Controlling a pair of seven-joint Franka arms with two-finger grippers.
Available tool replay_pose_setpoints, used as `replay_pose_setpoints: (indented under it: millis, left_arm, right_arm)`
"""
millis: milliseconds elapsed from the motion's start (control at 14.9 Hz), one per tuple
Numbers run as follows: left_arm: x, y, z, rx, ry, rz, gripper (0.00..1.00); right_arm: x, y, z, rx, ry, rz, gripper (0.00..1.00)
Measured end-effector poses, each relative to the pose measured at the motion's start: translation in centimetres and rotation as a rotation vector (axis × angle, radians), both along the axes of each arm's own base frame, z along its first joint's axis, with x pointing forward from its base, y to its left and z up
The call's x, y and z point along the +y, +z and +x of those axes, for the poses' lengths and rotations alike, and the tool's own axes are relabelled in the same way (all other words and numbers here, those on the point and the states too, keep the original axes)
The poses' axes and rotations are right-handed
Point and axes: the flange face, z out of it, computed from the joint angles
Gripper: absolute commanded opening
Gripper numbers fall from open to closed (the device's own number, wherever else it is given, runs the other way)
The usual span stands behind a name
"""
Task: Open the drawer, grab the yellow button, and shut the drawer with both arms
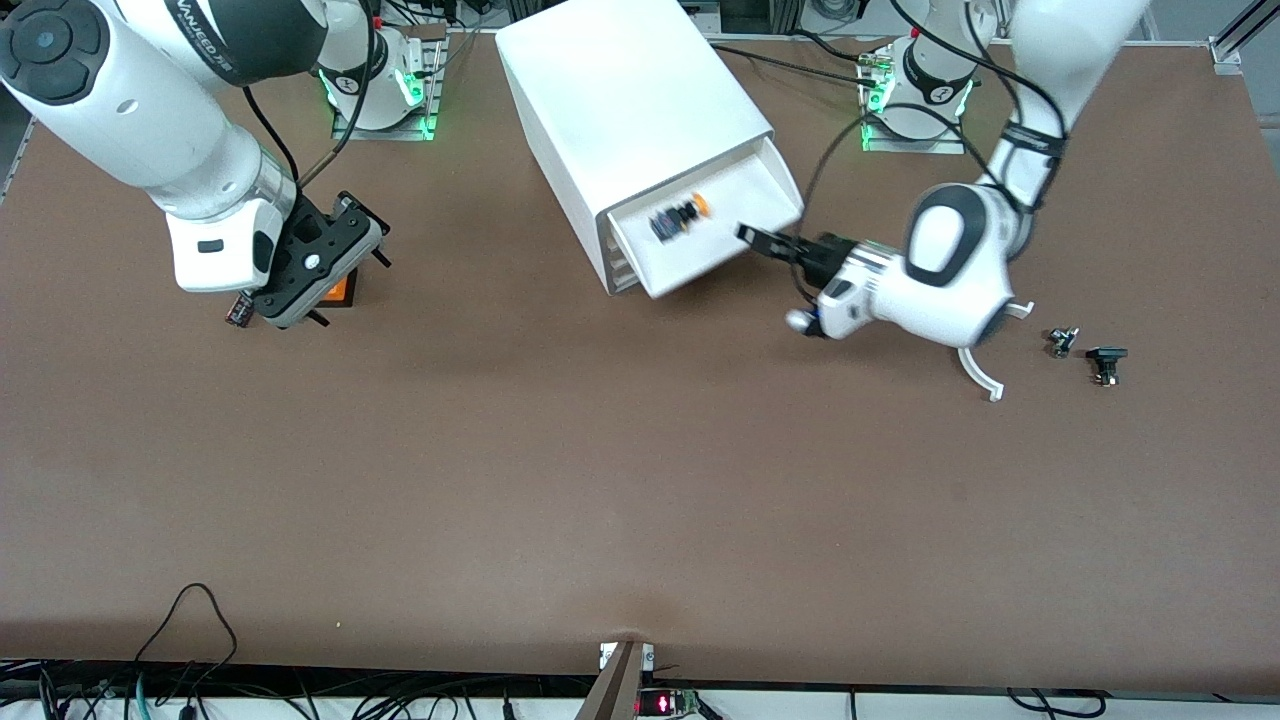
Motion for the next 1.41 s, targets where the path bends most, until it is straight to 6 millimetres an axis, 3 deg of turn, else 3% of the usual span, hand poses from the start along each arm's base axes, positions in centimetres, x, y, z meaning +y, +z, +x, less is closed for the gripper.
replay_pose_setpoints:
  millis: [67, 134, 201, 469, 737, 872, 1006, 1207, 1408]
  left_arm:
    - [1.3, 0.2, 0.9, -0.02, 0.023, -0.001, 0.0]
    - [1.7, 0.3, 1.3, -0.031, 0.029, -0.002, 0.25]
    - [1.6, 0.3, 1.4, -0.037, 0.03, -0.001, 0.99]
    - [2.1, 0.6, 2.5, -0.088, 0.073, 0.028, 1.0]
    - [4.1, 3.9, 5.0, -0.318, 0.042, 0.165, 1.0]
    - [6.0, 8.0, 6.2, -0.507, -0.041, 0.299, 1.0]
    - [8.1, 13.7, 6.8, -0.667, -0.081, 0.41, 1.0]
    - [11.5, 20.4, 5.5, -0.783, -0.115, 0.53, 1.0]
    - [15.4, 25.1, 3.5, -0.781, -0.203, 0.671, 1.0]
  right_arm:
    - [0.6, -0.5, 0.4, 0.012, 0.062, 0.025, 1.0]
    - [1.6, -1.2, 0.6, 0.029, 0.112, 0.051, 1.0]
    - [2.9, -2.1, 0.7, 0.044, 0.16, 0.068, 1.0]
    - [11.4, -4.0, 0.1, 0.049, 0.37, 0.103, 1.0]
    - [19.1, -5.5, -2.2, 0.055, 0.506, 0.11, 1.0]
    - [22.7, -6.2, -4.0, 0.047, 0.578, 0.082, 1.0]
    - [26.6, -6.4, -6.1, 0.01, 0.657, 0.045, 1.0]
    - [31.7, -5.9, -9.1, -0.093, 0.768, 0.002, 1.0]
    - [34.1, -6.6, -10.6, -0.131, 0.828, 0.009, 1.0]
